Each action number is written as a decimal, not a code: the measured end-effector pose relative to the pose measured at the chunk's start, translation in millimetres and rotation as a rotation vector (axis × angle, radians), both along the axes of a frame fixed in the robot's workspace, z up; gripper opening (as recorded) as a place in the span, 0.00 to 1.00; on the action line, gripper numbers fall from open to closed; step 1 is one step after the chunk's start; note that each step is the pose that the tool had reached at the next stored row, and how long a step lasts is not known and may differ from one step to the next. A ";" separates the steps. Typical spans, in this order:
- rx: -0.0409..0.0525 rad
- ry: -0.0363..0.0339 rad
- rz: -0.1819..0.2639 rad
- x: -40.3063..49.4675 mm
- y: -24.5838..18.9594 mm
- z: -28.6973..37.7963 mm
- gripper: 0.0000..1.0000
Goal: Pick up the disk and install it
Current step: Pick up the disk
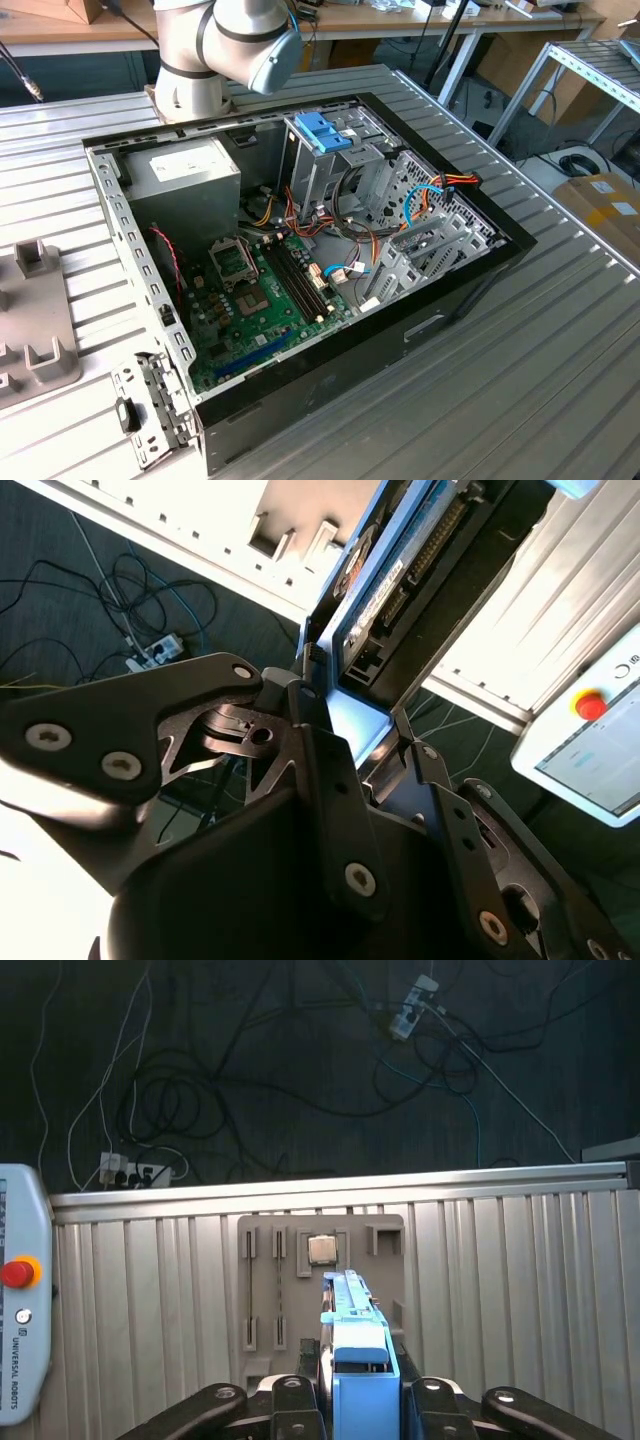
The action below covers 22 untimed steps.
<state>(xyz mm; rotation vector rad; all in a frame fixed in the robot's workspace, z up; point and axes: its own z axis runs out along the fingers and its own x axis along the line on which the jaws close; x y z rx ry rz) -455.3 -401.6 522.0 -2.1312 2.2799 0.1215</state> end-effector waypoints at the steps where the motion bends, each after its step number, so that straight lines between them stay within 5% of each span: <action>1: 0.0000 0.0000 0.000 0.6 0.0 0.0 0.37; 22: 0.0000 0.0000 0.000 12.1 -0.3 0.0 0.37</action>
